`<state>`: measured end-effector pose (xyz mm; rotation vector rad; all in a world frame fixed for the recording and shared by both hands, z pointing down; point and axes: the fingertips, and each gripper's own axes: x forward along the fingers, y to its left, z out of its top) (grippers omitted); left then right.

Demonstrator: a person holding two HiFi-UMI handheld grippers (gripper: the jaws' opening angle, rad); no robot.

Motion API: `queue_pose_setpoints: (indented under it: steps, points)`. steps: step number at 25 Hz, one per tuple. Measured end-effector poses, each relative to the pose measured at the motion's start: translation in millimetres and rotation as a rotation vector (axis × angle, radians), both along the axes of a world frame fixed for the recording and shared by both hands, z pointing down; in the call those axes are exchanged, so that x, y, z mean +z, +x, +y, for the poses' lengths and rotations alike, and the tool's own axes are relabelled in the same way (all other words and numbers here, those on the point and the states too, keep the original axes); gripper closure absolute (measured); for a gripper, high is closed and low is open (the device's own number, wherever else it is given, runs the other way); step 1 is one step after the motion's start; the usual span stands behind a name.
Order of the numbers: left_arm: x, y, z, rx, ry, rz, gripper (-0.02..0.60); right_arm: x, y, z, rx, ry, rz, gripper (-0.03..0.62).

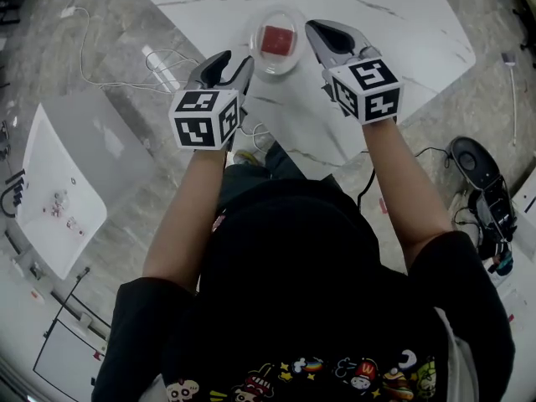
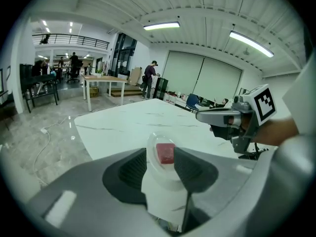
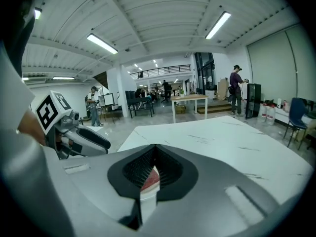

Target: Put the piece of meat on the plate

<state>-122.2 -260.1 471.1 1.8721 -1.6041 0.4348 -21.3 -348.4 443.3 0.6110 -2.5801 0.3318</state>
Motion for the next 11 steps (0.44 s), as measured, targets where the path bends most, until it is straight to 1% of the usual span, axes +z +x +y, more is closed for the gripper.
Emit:
queue_pose_setpoints:
  steps: [4,11]
  points:
    - [-7,-15,-4,-0.015,0.012,-0.010,0.295,-10,11,3,0.046,-0.002,-0.025,0.568]
    - [-14,-27,-12,-0.033,0.029,-0.023,0.295,-11,28,3,0.083,-0.002,-0.016,0.569]
